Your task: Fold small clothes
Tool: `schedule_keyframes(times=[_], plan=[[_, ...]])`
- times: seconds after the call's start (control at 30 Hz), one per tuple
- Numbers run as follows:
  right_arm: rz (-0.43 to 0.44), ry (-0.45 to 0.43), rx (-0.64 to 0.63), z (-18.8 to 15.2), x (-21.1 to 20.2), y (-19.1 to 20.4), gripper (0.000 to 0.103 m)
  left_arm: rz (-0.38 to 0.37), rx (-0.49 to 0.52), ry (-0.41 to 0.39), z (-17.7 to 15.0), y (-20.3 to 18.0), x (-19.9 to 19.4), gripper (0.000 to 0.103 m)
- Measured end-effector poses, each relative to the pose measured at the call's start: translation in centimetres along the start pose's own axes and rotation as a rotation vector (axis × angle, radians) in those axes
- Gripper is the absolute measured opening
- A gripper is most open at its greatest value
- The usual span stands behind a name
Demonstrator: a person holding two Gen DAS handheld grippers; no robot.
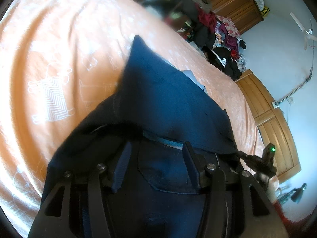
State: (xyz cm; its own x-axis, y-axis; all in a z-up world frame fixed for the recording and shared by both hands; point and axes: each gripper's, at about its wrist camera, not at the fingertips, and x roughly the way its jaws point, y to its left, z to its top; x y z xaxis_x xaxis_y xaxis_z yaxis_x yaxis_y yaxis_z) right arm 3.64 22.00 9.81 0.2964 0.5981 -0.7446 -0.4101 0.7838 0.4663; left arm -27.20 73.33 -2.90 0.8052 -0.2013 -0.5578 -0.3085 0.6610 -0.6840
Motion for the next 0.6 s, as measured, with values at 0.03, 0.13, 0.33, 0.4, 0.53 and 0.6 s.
schedule_keyframes(times=[0.03,0.13,0.33,0.4,0.53,0.6], plan=[[0.017,-0.014,-0.018,-0.3,-0.4,0.6,0.023,0.000,0.001,0.000,0.0,0.0,0.0,0.057],[0.056,-0.002,-0.200,-1.8,-0.4,4.6,0.023,0.001,0.004,0.001,0.0,-0.1,0.1,0.059],[0.252,0.196,-0.180,-6.0,3.1,7.0,0.035,-0.001,0.004,0.000,0.0,-0.1,0.1,0.059],[0.229,0.167,-0.088,-6.2,4.3,6.3,0.043,-0.004,0.006,0.000,0.1,0.0,0.1,0.060],[0.206,0.099,0.012,-4.4,5.3,5.3,0.044,-0.006,0.005,0.001,0.1,0.1,0.2,0.060],[0.171,0.076,0.003,-3.7,5.9,5.8,0.046,-0.009,0.007,0.001,0.1,0.1,0.2,0.061]])
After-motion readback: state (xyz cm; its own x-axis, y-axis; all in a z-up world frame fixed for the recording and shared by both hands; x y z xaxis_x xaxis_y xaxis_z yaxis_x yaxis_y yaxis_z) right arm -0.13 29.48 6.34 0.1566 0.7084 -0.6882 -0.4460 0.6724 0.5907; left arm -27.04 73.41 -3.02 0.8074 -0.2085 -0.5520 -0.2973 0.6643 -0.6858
